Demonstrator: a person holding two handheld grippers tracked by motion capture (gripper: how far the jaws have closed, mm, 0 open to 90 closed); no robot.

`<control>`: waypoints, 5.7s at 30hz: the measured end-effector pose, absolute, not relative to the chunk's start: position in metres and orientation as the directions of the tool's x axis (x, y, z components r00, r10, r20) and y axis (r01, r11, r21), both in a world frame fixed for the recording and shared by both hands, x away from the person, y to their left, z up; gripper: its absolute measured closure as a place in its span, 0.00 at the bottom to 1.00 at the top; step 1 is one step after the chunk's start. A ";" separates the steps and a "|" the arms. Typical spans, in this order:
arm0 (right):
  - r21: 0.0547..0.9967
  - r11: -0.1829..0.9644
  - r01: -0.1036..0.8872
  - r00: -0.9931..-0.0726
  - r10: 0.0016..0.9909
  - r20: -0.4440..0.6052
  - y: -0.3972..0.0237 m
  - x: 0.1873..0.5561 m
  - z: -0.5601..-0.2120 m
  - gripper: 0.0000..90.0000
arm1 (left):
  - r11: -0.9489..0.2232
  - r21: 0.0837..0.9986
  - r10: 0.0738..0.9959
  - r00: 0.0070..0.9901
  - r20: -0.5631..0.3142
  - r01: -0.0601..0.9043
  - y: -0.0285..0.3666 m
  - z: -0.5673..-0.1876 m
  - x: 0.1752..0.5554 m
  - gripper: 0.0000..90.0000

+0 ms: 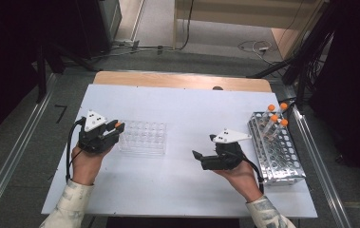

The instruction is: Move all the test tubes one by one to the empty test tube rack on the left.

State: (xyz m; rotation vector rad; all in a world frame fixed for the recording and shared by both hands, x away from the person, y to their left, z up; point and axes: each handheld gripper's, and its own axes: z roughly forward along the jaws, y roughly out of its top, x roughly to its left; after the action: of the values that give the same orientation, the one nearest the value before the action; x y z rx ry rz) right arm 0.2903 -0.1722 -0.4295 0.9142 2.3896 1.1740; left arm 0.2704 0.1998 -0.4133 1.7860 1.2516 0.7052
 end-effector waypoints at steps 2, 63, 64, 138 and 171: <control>0.793 0.455 0.405 -0.740 0.672 -0.007 -0.173 0.291 -0.429 0.17 | -0.175 0.860 0.939 0.344 -0.001 0.480 0.198 -0.415 0.271 0.77; 0.867 0.207 0.453 -0.409 0.912 -0.004 -0.308 0.305 -0.397 0.18 | -0.066 0.871 0.953 0.289 -0.089 0.486 0.207 -0.413 0.273 0.16; 0.867 0.201 0.456 -0.403 0.915 -0.001 -0.310 0.306 -0.398 0.18 | -0.065 0.872 0.953 0.289 -0.090 0.485 0.207 -0.413 0.273 0.16; 0.759 0.126 0.638 -0.133 0.990 -0.053 -0.359 0.360 -0.429 0.79 | -0.057 0.877 0.949 0.298 -0.100 0.476 0.207 -0.411 0.271 0.17; 0.883 0.100 0.459 -0.141 0.989 -0.038 -0.370 0.321 -0.381 0.80 | -0.061 0.880 0.946 0.307 -0.099 0.471 0.204 -0.410 0.270 0.17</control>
State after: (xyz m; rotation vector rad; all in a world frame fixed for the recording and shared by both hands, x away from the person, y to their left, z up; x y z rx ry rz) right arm 0.3205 -0.3696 -0.3811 1.4343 1.6930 0.9808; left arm 0.2700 0.2043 -0.4099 1.6799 1.2992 0.6666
